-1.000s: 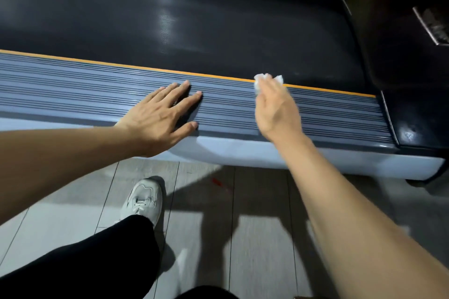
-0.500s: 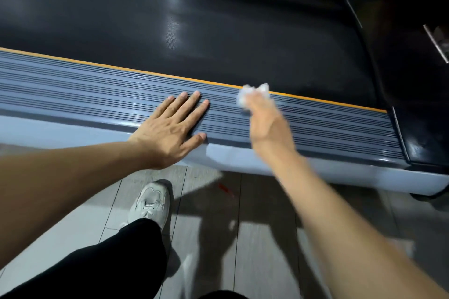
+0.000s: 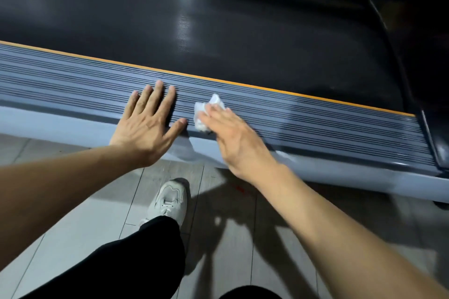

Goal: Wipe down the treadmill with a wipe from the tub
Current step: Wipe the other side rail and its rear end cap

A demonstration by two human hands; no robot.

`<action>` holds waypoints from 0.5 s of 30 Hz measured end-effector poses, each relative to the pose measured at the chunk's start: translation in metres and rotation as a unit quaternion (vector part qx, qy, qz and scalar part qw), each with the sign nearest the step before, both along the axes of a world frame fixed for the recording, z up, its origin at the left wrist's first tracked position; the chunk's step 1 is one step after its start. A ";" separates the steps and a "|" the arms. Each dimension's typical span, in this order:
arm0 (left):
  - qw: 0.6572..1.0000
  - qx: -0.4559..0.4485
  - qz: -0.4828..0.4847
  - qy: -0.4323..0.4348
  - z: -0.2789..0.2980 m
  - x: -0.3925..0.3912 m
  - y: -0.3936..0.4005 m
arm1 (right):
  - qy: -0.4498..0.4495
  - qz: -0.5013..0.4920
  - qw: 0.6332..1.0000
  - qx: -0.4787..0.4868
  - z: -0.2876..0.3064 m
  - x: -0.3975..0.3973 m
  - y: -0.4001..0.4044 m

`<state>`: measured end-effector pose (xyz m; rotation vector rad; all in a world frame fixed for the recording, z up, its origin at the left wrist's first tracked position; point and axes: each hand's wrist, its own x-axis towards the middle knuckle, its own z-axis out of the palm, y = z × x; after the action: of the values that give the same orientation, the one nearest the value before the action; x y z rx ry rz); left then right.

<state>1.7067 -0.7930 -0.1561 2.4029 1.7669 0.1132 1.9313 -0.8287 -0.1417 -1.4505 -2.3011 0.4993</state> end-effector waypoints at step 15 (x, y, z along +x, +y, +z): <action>0.999 -0.037 -0.004 0.012 0.003 -0.016 0.003 | 0.009 0.025 1.000 0.005 -0.002 -0.012 0.013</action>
<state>1.6903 -0.7895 -0.1529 2.3694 1.7404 0.0184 1.9190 -0.8161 -0.1440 -1.3820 -2.3267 0.5119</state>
